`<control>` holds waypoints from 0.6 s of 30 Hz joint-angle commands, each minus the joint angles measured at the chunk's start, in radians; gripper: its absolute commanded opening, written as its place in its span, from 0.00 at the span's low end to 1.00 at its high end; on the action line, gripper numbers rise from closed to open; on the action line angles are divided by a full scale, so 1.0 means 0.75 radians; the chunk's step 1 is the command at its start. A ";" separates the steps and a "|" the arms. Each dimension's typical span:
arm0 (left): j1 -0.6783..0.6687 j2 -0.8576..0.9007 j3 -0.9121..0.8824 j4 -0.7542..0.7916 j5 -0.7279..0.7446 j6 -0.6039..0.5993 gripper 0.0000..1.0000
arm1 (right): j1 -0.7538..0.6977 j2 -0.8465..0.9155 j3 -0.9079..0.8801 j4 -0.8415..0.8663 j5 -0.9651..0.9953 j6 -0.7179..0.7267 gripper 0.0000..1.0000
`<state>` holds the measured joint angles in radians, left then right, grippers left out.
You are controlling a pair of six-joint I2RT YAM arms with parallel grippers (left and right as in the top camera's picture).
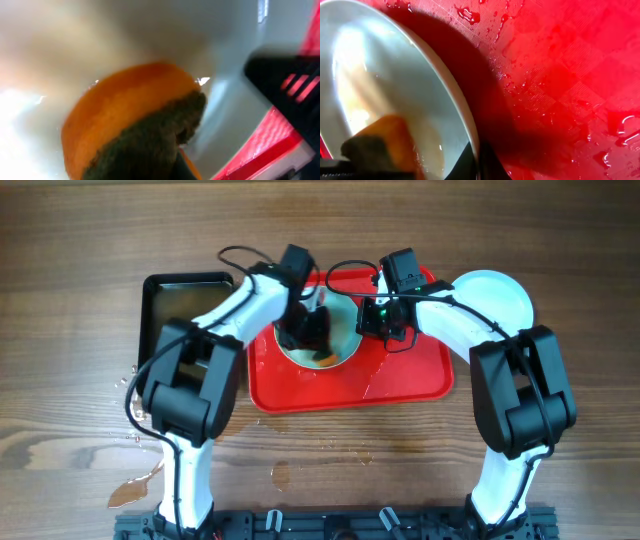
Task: Clean dirty plates on tray and stack at the side
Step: 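Scrub the last plate with the sponge in the left gripper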
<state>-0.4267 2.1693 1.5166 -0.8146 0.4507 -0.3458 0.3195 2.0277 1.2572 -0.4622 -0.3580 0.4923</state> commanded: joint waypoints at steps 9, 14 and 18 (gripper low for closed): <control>0.163 0.078 -0.038 0.116 -0.646 -0.218 0.04 | 0.004 0.052 -0.021 -0.002 0.018 0.007 0.04; 0.087 0.078 -0.038 -0.222 0.035 -0.091 0.04 | 0.004 0.055 -0.021 -0.001 0.017 0.006 0.04; 0.005 0.078 -0.038 -0.048 0.106 -0.068 0.04 | 0.004 0.055 -0.021 -0.001 0.017 0.007 0.04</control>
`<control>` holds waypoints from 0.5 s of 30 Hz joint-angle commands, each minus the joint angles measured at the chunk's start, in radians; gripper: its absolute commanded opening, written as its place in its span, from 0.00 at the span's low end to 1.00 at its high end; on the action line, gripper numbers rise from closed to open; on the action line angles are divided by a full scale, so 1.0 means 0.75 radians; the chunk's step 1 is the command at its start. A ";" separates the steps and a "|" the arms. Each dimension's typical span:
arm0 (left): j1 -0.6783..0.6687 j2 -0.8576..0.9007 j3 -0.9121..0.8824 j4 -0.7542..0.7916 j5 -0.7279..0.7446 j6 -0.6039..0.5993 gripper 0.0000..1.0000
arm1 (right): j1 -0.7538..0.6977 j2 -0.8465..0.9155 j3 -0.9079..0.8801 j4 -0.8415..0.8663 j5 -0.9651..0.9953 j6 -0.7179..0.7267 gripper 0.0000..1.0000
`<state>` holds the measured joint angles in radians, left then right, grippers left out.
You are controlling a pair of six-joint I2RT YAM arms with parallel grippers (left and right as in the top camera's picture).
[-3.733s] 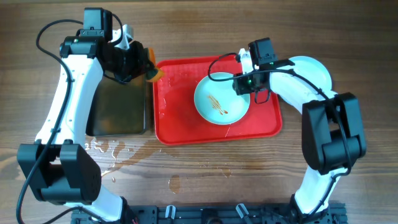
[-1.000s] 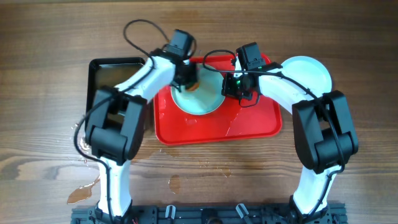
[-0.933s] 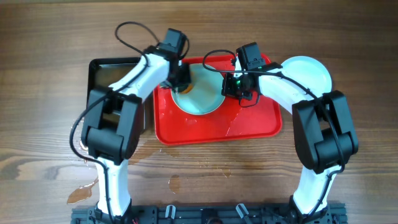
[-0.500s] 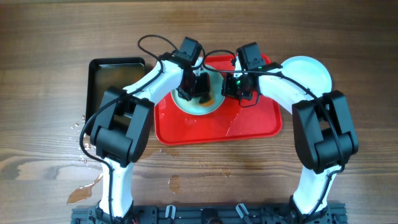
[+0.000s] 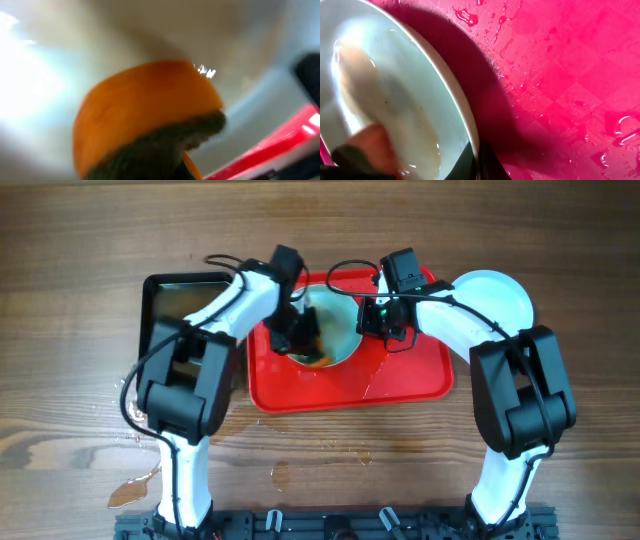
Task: Clean dirty plates on tray and stack at the side
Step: 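Scrub the last plate with the sponge in the left gripper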
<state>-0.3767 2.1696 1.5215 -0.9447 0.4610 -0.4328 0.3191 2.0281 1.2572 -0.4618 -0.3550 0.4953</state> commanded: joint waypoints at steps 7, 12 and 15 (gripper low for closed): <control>0.135 0.021 0.057 0.189 -0.267 -0.142 0.04 | 0.006 0.054 -0.021 0.002 0.013 0.002 0.04; 0.216 -0.319 0.138 -0.077 -0.078 -0.049 0.04 | 0.006 0.054 -0.021 0.025 0.014 0.005 0.05; 0.211 -0.408 0.138 -0.136 -0.077 -0.026 0.04 | 0.007 0.057 -0.021 0.052 0.014 0.002 0.18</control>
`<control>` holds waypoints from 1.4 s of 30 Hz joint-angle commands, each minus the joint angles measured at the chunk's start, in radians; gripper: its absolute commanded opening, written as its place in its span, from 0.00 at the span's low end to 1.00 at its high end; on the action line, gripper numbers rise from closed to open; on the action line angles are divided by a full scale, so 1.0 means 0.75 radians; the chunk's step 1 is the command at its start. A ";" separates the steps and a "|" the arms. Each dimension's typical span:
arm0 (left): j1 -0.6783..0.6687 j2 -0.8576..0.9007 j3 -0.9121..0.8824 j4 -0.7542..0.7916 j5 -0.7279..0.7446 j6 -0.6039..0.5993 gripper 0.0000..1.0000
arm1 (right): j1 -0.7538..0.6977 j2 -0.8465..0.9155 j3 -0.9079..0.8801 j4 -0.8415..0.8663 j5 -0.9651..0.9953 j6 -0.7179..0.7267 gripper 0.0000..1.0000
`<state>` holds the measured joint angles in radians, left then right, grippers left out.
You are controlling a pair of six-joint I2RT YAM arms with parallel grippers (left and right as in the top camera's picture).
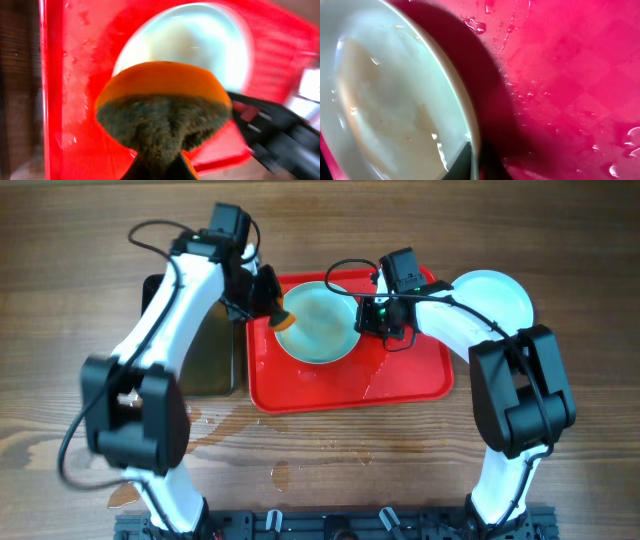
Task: Clean dirty plates on tray and stack at the side
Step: 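Scrub the last plate with the sponge in the left gripper, then lift the last plate with the right gripper and stack it on the pile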
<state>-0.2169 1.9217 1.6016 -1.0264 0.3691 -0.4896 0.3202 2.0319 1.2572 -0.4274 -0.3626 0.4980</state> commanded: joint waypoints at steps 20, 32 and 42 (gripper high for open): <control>-0.002 -0.076 0.029 -0.044 -0.060 0.049 0.04 | 0.074 -0.915 -0.021 -0.551 1.243 -0.067 0.04; -0.002 -0.076 0.029 -0.039 -0.060 0.049 0.04 | 0.724 -0.897 -0.021 -0.334 2.512 -0.597 0.04; -0.002 -0.076 0.029 -0.039 -0.061 0.050 0.04 | 0.669 -0.897 -0.021 -0.331 1.963 -0.317 0.04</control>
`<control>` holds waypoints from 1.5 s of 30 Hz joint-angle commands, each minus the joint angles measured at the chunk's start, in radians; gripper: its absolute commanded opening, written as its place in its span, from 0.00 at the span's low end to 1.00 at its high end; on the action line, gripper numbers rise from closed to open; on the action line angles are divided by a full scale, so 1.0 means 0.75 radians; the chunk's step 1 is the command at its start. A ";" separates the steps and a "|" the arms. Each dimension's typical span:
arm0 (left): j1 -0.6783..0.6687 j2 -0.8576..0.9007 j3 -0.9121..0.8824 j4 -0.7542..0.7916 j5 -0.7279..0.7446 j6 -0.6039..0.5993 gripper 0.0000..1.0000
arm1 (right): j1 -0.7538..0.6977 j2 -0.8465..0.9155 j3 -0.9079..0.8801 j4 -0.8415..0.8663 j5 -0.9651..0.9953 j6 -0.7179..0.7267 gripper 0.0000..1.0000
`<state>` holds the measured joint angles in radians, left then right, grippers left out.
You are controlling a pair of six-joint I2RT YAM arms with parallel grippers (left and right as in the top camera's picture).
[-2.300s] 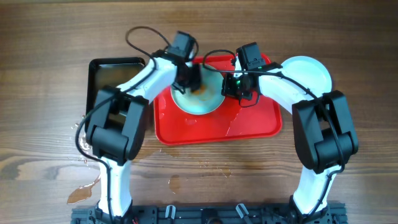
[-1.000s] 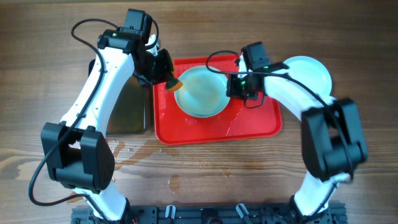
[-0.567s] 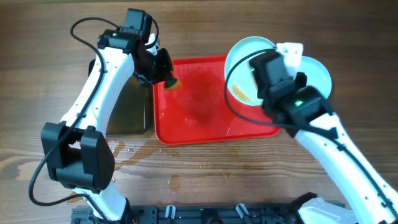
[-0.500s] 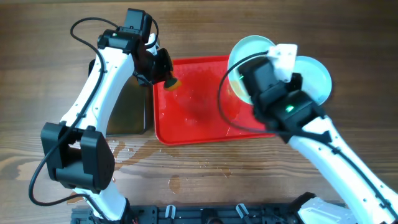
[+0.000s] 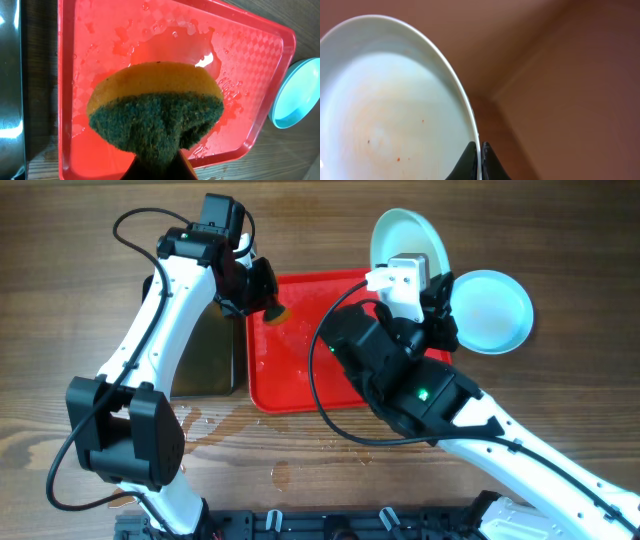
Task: Clean dirty plates on tray and stack at the side
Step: 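Lift the last plate with the right gripper and stack it on the pile, then place the sponge back in the black tray with the left gripper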
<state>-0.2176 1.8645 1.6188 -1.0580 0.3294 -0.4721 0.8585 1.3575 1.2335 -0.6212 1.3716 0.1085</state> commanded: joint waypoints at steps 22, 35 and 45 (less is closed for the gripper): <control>-0.002 0.000 0.006 0.004 -0.012 0.026 0.04 | -1.647 0.646 0.010 -0.100 -1.910 0.309 0.04; 0.224 -0.064 -0.034 -0.187 -0.628 0.063 0.04 | -1.500 0.151 0.078 -0.236 -2.382 0.029 0.85; 0.244 -0.057 -0.674 0.524 -0.706 0.025 0.09 | -1.454 0.165 0.050 -0.293 -2.328 0.032 0.93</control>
<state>-0.0418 1.8229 1.1740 -0.7235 -0.1757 -0.4477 -0.2340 1.4708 1.2785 -0.8345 -0.3843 0.1509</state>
